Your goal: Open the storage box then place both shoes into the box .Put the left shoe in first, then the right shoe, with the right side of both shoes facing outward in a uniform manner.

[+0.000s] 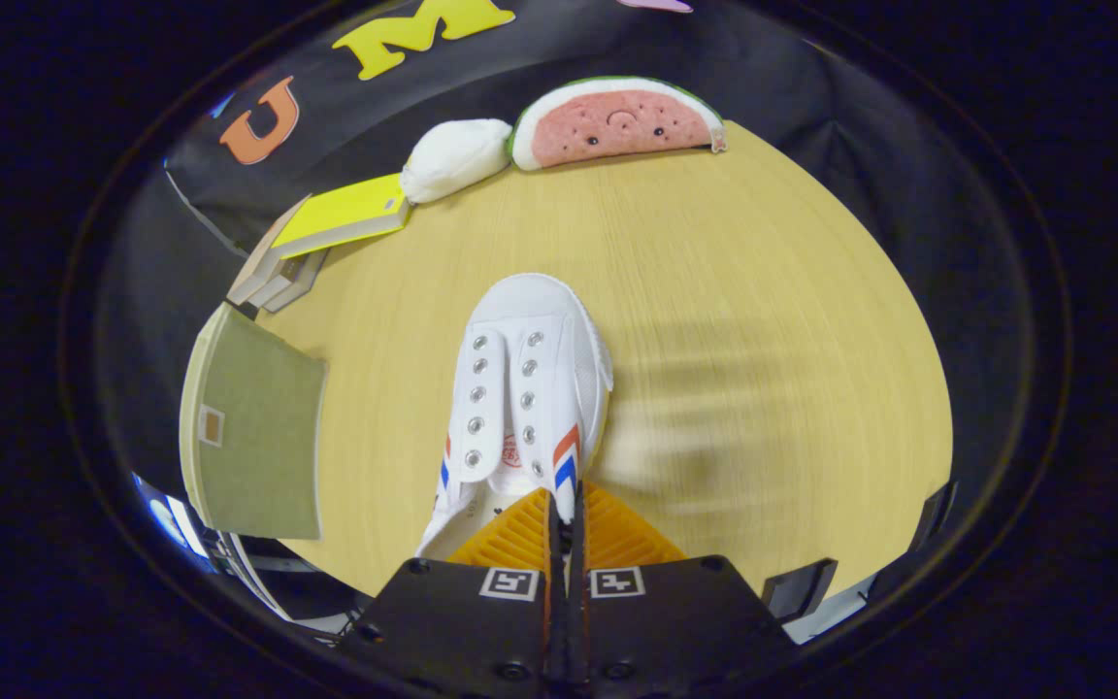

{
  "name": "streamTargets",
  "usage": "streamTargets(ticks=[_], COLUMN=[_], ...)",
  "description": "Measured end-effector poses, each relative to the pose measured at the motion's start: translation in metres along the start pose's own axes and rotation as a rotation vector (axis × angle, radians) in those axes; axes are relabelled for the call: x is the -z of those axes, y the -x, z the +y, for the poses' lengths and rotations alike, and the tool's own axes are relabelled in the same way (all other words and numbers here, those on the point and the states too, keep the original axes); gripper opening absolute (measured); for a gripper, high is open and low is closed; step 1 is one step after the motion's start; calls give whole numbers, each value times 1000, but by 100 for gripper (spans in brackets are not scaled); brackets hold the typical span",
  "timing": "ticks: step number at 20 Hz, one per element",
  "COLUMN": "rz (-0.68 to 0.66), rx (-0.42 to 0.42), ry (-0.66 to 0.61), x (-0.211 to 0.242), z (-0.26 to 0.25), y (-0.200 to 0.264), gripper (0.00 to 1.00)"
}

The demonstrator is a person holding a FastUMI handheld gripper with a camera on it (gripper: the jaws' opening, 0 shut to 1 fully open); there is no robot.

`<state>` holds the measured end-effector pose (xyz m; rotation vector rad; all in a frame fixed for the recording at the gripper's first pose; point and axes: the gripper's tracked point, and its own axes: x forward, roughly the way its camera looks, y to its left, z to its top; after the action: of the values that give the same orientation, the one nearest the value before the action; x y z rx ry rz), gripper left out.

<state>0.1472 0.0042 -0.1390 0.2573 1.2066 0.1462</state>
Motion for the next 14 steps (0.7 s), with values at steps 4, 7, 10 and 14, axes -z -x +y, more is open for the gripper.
streamTargets(ticks=[4,7,10,14], rz=[-84,-118,-146,-201], rx=[-104,-155,-170,-138], ry=[-27,11,30,40], x=[-5,-8,-4,2], z=[81,146,206,282], y=[54,76,87,93], gripper=[6,6,6,5])
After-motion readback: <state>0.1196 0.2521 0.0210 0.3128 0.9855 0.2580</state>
